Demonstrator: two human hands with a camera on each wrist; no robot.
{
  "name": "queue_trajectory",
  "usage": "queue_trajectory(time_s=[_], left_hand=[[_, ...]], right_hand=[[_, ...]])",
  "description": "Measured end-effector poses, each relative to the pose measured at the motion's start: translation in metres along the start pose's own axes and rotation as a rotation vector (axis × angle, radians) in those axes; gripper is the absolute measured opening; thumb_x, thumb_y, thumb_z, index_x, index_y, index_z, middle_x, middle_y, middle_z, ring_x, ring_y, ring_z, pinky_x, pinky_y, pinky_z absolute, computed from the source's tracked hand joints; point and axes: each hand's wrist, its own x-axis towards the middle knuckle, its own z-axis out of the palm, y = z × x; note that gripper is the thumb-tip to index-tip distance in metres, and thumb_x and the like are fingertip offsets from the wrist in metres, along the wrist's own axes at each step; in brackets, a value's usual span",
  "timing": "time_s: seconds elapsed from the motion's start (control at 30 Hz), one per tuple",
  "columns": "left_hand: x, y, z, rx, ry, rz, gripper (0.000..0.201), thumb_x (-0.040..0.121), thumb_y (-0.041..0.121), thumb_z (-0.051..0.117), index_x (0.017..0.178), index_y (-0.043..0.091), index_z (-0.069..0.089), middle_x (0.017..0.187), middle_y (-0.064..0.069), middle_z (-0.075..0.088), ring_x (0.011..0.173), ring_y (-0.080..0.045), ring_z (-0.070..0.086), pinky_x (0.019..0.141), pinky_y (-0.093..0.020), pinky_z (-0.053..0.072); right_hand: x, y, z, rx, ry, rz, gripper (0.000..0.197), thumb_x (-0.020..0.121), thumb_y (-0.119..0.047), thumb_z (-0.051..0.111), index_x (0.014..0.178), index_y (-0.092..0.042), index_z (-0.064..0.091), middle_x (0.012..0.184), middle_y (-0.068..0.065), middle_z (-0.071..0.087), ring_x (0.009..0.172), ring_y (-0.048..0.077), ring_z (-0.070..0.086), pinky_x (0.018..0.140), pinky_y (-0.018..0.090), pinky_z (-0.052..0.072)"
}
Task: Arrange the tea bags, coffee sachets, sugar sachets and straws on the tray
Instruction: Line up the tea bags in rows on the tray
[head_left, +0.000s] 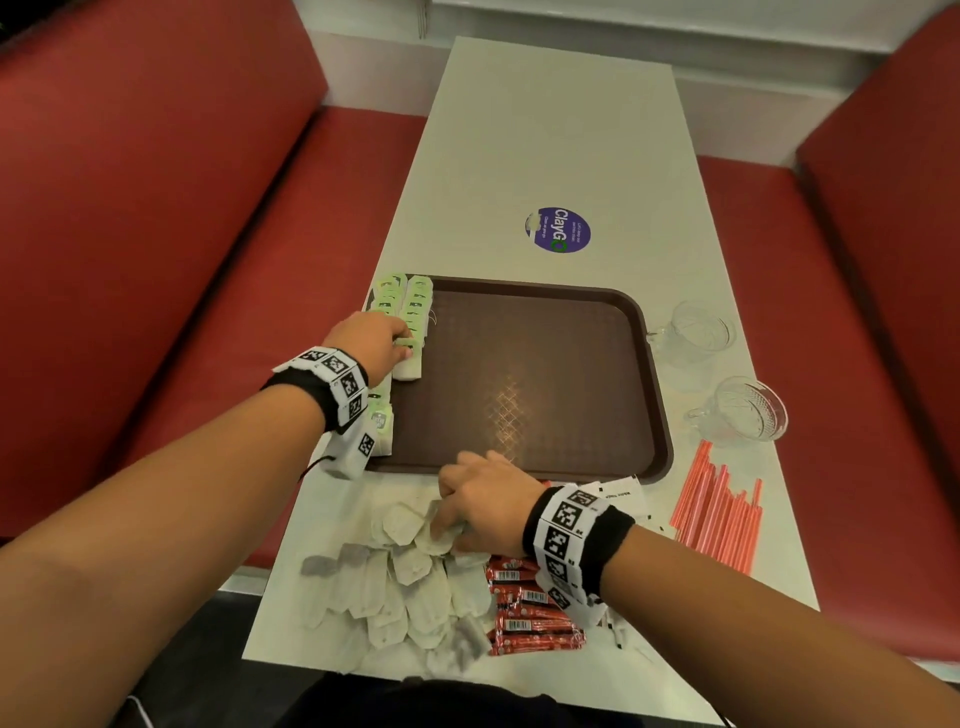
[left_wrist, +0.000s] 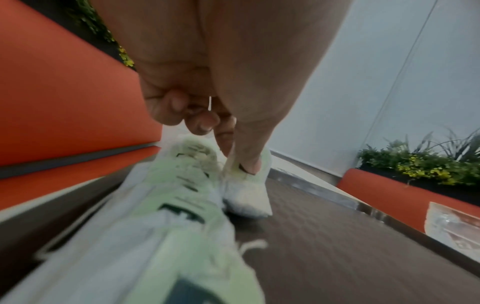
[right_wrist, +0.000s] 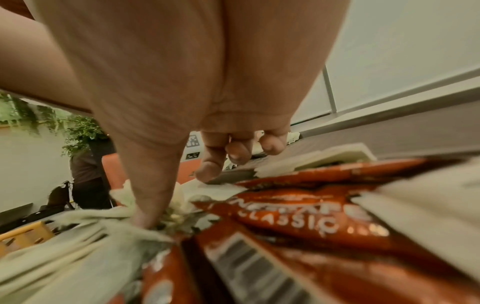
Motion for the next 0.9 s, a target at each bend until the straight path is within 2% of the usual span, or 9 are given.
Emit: queue_trajectory(time_s=[0.13, 0.23, 0.3, 0.47, 0.53, 0.63, 0.7, 0.77, 0.9], left_hand=[[0.012, 0.004, 0.000, 0.004, 0.038, -0.044, 0.038, 0.088, 0.036, 0.071, 0.122, 0.025, 0.059, 0.120, -0.004, 0.062, 0.109, -0.027, 0.060, 0.089, -0.038, 0.048], [0.010, 0.012, 0.005, 0.006, 0.082, -0.057, 0.041, 0.087, 0.042, 0.070, 0.117, 0.023, 0.051, 0.102, 0.000, 0.059, 0.096, -0.026, 0.059, 0.076, -0.034, 0.045], [0.007, 0.016, 0.011, 0.076, 0.007, -0.025, 0.040, 0.086, 0.050, 0.068, 0.112, 0.025, 0.050, 0.092, 0.003, 0.057, 0.088, -0.023, 0.058, 0.071, -0.032, 0.043], [0.001, 0.017, 0.014, 0.115, -0.068, -0.003, 0.036, 0.090, 0.048, 0.063, 0.117, 0.026, 0.060, 0.113, -0.001, 0.064, 0.103, -0.024, 0.062, 0.081, -0.034, 0.050], [-0.010, 0.019, 0.009, 0.043, -0.003, 0.013, 0.034, 0.091, 0.049, 0.060, 0.117, 0.027, 0.061, 0.111, 0.002, 0.065, 0.101, -0.021, 0.062, 0.086, -0.037, 0.052], [-0.042, 0.022, -0.001, -0.112, 0.069, 0.101, 0.022, 0.091, 0.047, 0.060, 0.106, 0.031, 0.061, 0.096, 0.012, 0.063, 0.087, -0.012, 0.059, 0.078, -0.031, 0.047], [-0.071, 0.021, -0.006, -0.164, 0.022, 0.166, 0.015, 0.091, 0.047, 0.062, 0.099, 0.034, 0.062, 0.089, 0.015, 0.063, 0.081, -0.006, 0.058, 0.074, -0.029, 0.045], [-0.098, 0.016, -0.007, -0.140, -0.091, 0.215, 0.018, 0.089, 0.052, 0.063, 0.094, 0.035, 0.064, 0.087, 0.017, 0.065, 0.081, -0.003, 0.060, 0.074, -0.027, 0.048], [-0.137, 0.002, 0.011, 0.031, -0.309, 0.269, 0.035, 0.081, 0.064, 0.065, 0.102, 0.037, 0.065, 0.097, 0.019, 0.063, 0.089, -0.002, 0.059, 0.076, -0.025, 0.049]], right_hand=[[-0.002, -0.001, 0.001, 0.048, 0.069, 0.021, 0.020, 0.092, -0.038, 0.065, 0.109, -0.032, 0.074, 0.111, -0.004, 0.057, 0.107, 0.020, 0.044, 0.090, 0.041, 0.037], [-0.006, 0.002, 0.002, 0.056, 0.137, 0.046, 0.020, 0.093, -0.037, 0.063, 0.107, -0.026, 0.073, 0.109, -0.004, 0.060, 0.107, 0.020, 0.046, 0.091, 0.041, 0.036], [-0.009, 0.004, 0.003, 0.064, 0.183, 0.060, 0.019, 0.093, -0.037, 0.063, 0.103, -0.023, 0.071, 0.106, -0.005, 0.062, 0.106, 0.020, 0.047, 0.092, 0.041, 0.035], [-0.012, 0.009, 0.001, 0.149, 0.250, 0.116, 0.015, 0.093, -0.039, 0.062, 0.089, -0.025, 0.064, 0.092, -0.012, 0.061, 0.094, 0.013, 0.048, 0.086, 0.036, 0.036], [-0.015, 0.010, -0.002, 0.207, 0.289, 0.146, 0.013, 0.093, -0.035, 0.061, 0.085, -0.025, 0.059, 0.085, -0.013, 0.059, 0.088, 0.010, 0.047, 0.085, 0.035, 0.038], [-0.019, 0.007, -0.007, 0.289, 0.324, 0.195, 0.013, 0.093, -0.028, 0.057, 0.083, -0.023, 0.050, 0.081, -0.005, 0.057, 0.078, 0.013, 0.046, 0.076, 0.030, 0.032], [-0.020, 0.005, -0.009, 0.342, 0.333, 0.236, 0.015, 0.090, -0.026, 0.056, 0.081, -0.018, 0.047, 0.079, 0.002, 0.060, 0.074, 0.019, 0.051, 0.071, 0.031, 0.035], [-0.020, 0.005, -0.011, 0.434, 0.340, 0.283, 0.015, 0.087, -0.029, 0.054, 0.082, -0.016, 0.049, 0.080, 0.005, 0.065, 0.072, 0.025, 0.058, 0.066, 0.038, 0.046], [-0.026, -0.001, -0.009, 0.551, 0.371, 0.323, 0.017, 0.085, -0.028, 0.052, 0.074, -0.021, 0.042, 0.079, 0.008, 0.069, 0.067, 0.027, 0.060, 0.063, 0.042, 0.050]])
